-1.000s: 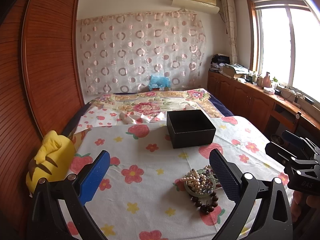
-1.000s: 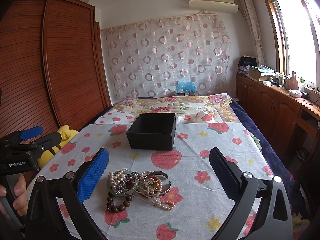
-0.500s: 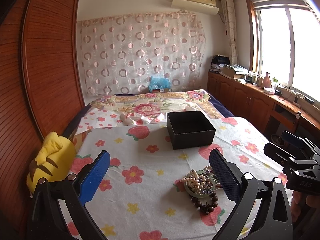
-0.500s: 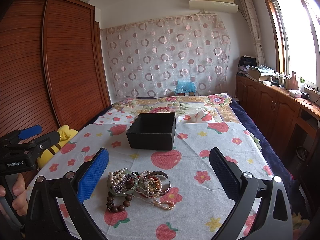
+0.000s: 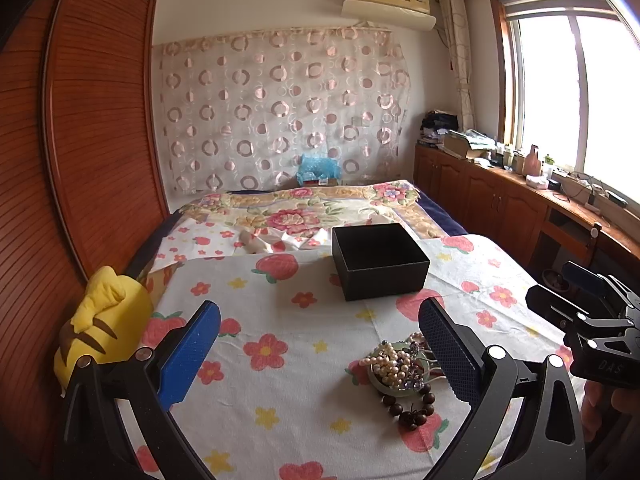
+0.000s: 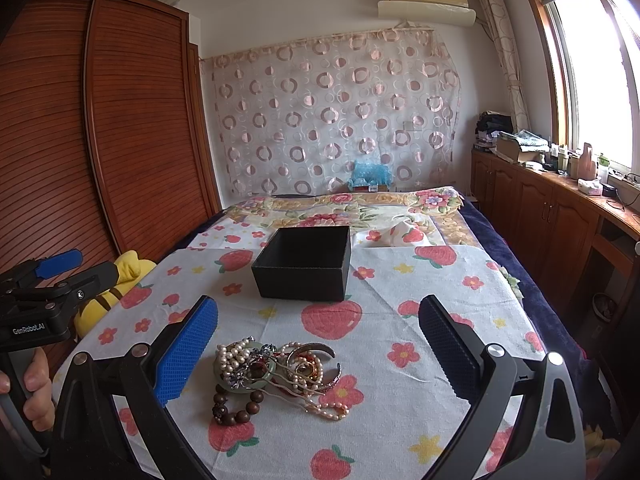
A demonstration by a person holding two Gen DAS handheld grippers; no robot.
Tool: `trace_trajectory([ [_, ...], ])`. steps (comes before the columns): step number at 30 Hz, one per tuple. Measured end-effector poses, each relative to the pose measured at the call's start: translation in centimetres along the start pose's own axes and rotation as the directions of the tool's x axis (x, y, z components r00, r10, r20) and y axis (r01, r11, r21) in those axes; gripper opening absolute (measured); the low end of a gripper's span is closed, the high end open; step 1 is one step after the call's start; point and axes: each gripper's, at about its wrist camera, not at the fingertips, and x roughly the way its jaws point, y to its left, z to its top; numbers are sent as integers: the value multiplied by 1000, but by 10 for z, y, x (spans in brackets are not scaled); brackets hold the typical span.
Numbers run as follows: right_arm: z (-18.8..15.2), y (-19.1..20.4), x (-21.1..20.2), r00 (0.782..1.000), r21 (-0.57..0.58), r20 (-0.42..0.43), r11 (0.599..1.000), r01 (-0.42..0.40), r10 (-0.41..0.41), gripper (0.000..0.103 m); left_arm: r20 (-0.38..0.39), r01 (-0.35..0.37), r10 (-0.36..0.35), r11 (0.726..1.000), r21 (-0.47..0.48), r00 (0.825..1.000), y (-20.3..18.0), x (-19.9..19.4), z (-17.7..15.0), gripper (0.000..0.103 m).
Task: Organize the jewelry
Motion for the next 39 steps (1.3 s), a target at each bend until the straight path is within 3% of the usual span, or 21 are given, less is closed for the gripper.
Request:
trace_trajectory([
  [31,0,-1,0,1000,1,0,1000,-1,1,101,6,-2,2,1000,3,1000,-4,-12,12,96],
  [39,-5,1,2,1000,4,-18,1000,-5,5,101,-30,4,-4,1000,-1,1000,-18,-20,16,96],
])
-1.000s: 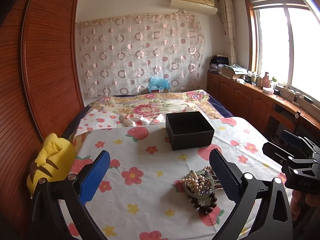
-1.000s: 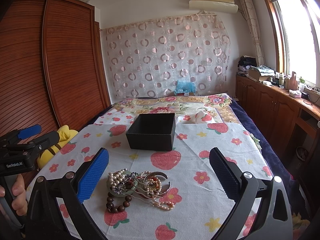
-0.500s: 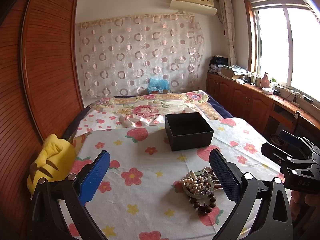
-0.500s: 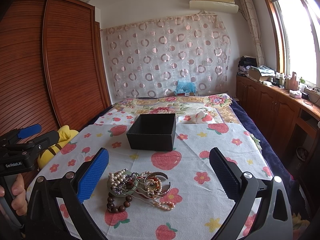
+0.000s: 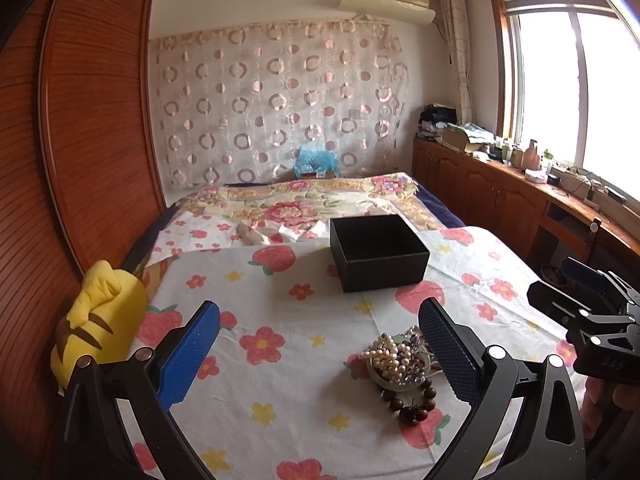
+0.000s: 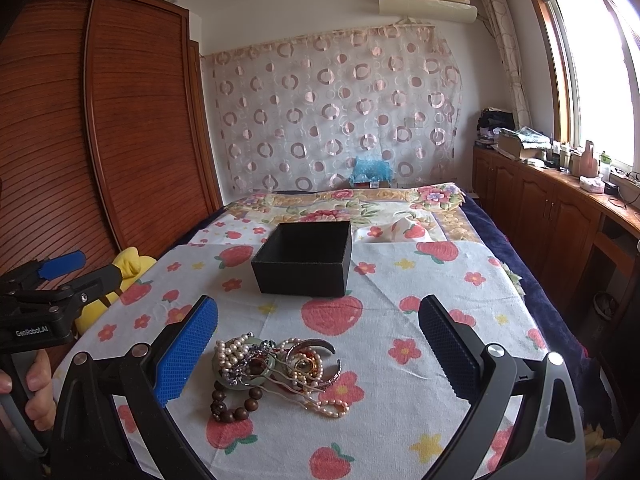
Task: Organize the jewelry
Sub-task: 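Move both tools down toward the jewelry pile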
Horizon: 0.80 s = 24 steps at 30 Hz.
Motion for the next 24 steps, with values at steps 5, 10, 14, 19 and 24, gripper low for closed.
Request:
trace_trajectory([
  [5,-7,-6,7,1000,-9,-29,1000,-13,13,101,-50,10,-9,1000,1,999,0,18,-8,96],
  [10,-19,-9,20,998,-23,-66,999,-23,21,101,-117,38,-36,999,9,992,5,42,-27,96],
  [14,-30,-10,30,994,-36,-104,999,-27,23,101,-166,56,-52,998,16,985,7,58,-39,96],
  [19,-44,-15,44,988,-35,-155,999,-33,28,100,-213,82,-76,997,17,974,7,79,-53,96],
  [24,-54,-17,56,982,-56,-189,998,-30,19,100,-263,116,-108,993,17,959,0,98,-63,96],
])
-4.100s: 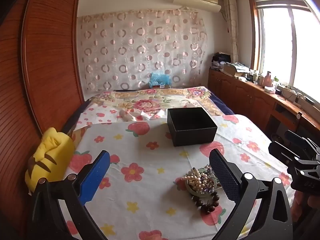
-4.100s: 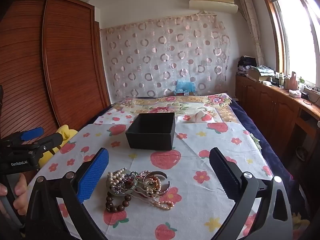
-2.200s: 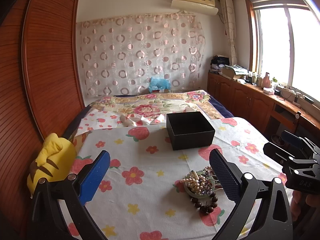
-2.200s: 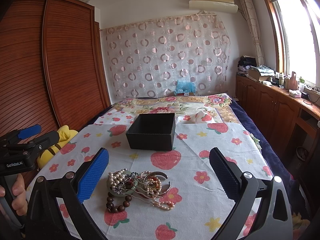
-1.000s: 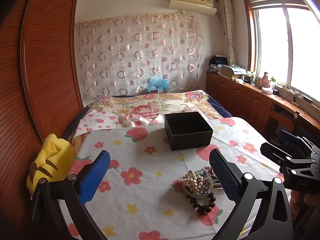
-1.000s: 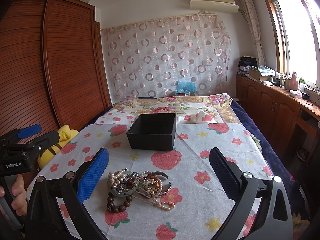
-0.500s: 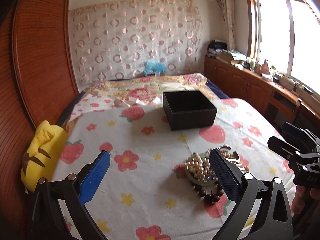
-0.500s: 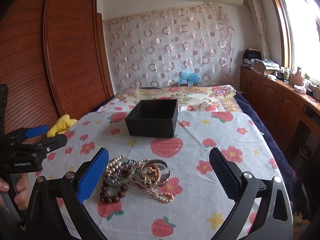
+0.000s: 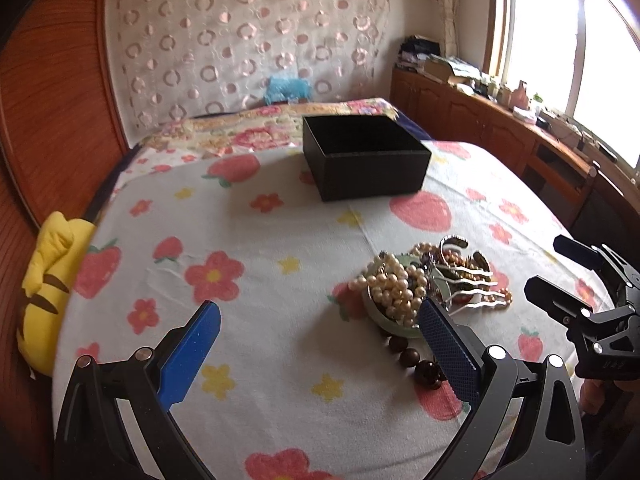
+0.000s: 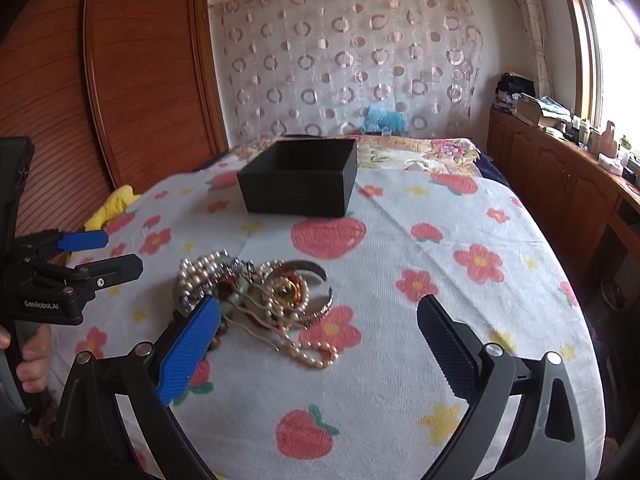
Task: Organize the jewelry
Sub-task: 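Move both tools down toward the jewelry pile, then grasp the pearl necklace with the left tool and lift it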
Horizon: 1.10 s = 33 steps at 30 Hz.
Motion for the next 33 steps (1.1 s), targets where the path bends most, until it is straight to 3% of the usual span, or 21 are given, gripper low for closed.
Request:
trace_trajectory([
  [7,-8,-7,9,1000,6,-18,1000,5,-5,100,-31,71,-72,997,-20,997,-1,19,3,95],
  [15,-10,-3,8,1000,-15,-13,1000,6,-6,100,-83,147,-153,986,-77,985,-1,39,13,64],
  [25,-9,-5,7,1000,7,-5,1000,8,-8,100,-109,207,-222,969,-131,969,-4,48,13,63],
  [31,-9,-7,6,1000,10,-3,1000,10,-10,100,-105,280,-303,941,-192,947,1,50,12,43],
  [33,-9,-8,6,1000,12,0,1000,11,-11,100,-97,283,-304,941,-185,948,0,47,11,31],
])
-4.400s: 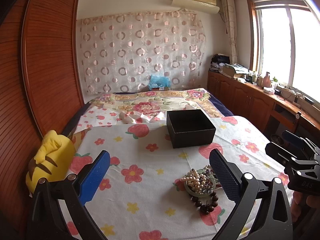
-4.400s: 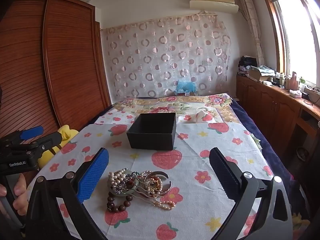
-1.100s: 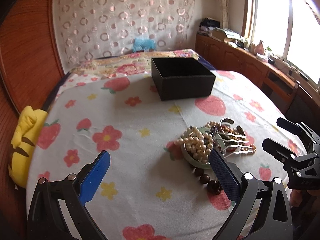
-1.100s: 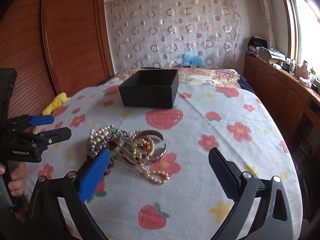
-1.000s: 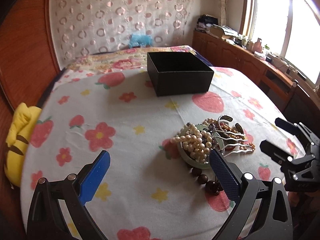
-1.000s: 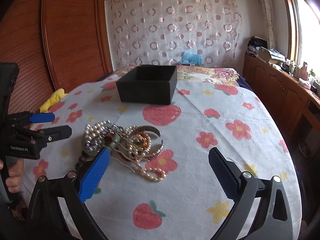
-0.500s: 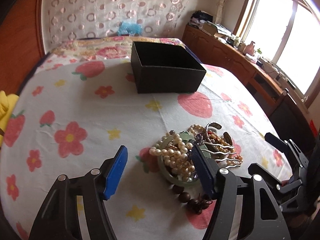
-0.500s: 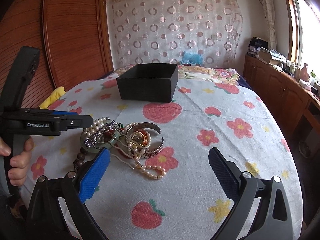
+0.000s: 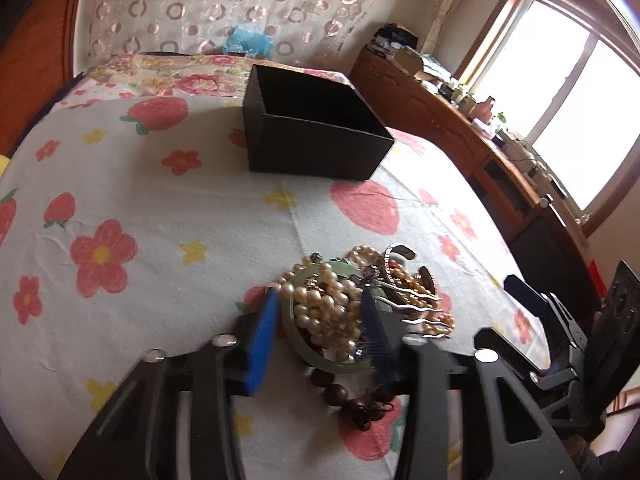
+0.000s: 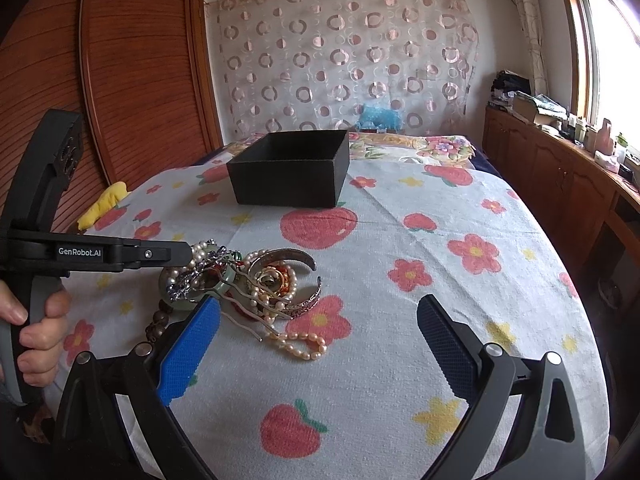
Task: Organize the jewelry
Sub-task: 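Grasp the pearl necklace with the left tool and lift it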
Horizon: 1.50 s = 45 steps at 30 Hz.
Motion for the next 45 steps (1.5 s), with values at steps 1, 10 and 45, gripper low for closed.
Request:
trace_trajectory([
  [1,0,0,0,1000,0,0,1000,2,-2,100,10,-13,12,1000,7,1000,-2,-3,-1,27],
  [10,0,-3,-1,1000,3,3,1000,6,-6,100,70,-67,62,996,65,996,-8,-19,-5,7],
  [45,17,47,27,980,-161,-134,972,-170,149,87,424,-91,40,991,100,905,-16,-170,39,6],
])
